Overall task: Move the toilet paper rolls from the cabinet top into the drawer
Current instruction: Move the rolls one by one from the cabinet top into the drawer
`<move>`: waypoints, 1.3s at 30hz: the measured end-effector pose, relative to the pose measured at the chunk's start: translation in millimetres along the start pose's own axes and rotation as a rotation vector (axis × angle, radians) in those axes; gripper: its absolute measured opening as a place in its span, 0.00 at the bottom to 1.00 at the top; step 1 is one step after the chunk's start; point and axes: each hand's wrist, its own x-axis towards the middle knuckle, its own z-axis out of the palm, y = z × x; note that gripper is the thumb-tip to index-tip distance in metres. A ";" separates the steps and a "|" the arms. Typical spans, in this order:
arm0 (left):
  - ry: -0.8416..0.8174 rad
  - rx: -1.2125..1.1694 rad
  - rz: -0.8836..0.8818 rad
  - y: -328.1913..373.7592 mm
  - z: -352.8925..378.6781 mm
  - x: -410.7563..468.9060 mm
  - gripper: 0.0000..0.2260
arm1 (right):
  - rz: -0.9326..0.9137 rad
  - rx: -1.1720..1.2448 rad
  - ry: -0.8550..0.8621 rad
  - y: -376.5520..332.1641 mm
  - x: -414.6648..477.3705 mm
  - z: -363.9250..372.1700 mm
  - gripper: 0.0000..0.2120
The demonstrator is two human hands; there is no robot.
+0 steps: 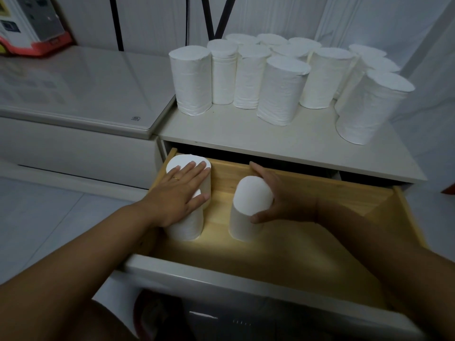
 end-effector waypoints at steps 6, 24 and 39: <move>-0.006 -0.037 -0.030 -8.3 -5.0 -2.2 0.27 | -0.151 -0.081 -0.217 -19.0 7.5 -20.0 0.34; -0.022 -0.055 -0.039 -9.2 -6.1 -4.3 0.28 | 0.428 0.472 -0.321 -33.7 -11.6 29.1 0.17; 0.008 -0.101 -0.028 -19.0 -5.0 -15.0 0.31 | 0.634 1.168 -0.540 -80.6 5.4 92.2 0.24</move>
